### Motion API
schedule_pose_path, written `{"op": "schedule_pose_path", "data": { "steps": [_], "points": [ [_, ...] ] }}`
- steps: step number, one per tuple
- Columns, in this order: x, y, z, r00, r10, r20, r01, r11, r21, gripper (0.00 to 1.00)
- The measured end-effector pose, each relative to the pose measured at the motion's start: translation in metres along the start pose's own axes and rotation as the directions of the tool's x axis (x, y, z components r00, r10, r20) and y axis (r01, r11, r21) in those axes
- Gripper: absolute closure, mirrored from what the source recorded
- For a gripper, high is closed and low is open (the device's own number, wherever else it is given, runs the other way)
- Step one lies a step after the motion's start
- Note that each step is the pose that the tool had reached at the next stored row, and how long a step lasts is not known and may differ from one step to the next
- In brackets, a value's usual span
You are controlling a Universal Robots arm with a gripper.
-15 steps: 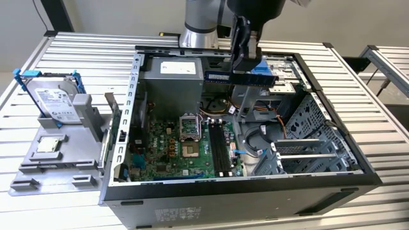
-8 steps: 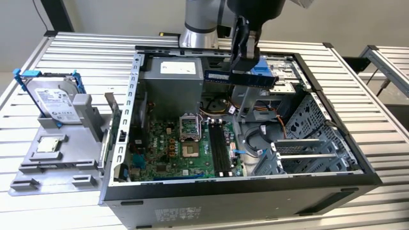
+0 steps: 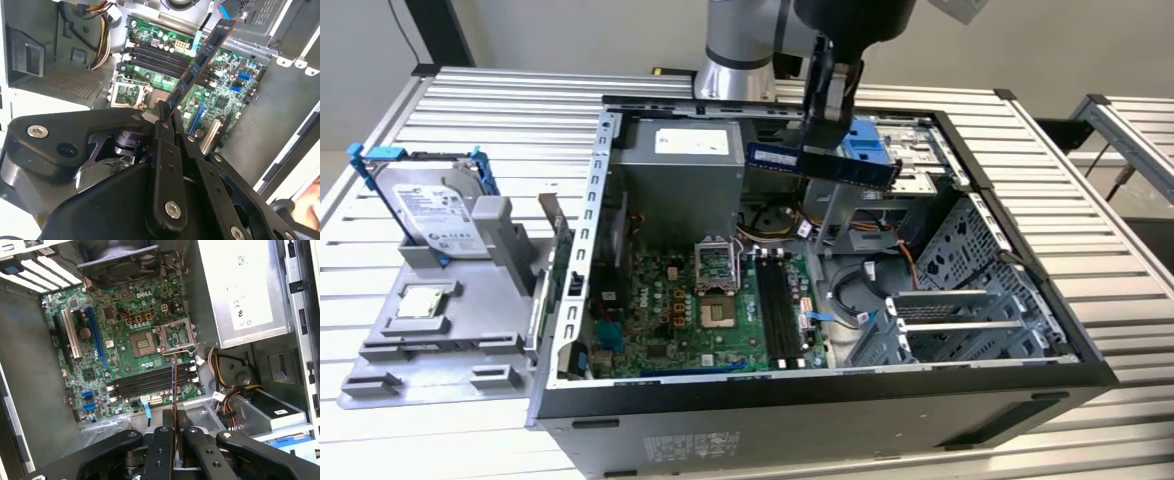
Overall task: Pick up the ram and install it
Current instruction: 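Insert the ram into the slot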
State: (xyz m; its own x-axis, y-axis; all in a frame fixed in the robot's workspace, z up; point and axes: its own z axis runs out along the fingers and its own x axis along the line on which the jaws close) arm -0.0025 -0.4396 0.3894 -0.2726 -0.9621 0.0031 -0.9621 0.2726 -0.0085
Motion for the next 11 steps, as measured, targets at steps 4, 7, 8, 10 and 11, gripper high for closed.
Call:
{"op": "schedule_pose_path", "data": {
  "steps": [4,7,8,10,11],
  "points": [
    [0.0,0.0,0.0,0.9989,0.048,-0.001,-0.048,0.9989,-0.0017,1.0],
    [0.0,0.0,0.0,0.9967,0.082,-0.0017,-0.082,0.9967,-0.003,1.0],
    [0.0,0.0,-0.0001,0.9958,0.092,-0.002,-0.092,0.9958,-0.0034,1.0],
    [0.0,0.0,0.0,0.9936,0.113,-0.0025,-0.113,0.9936,-0.0044,1.0],
    [0.0,0.0,-0.0001,0.9924,0.123,-0.0029,-0.123,0.9924,-0.0049,1.0]
  ]
}}
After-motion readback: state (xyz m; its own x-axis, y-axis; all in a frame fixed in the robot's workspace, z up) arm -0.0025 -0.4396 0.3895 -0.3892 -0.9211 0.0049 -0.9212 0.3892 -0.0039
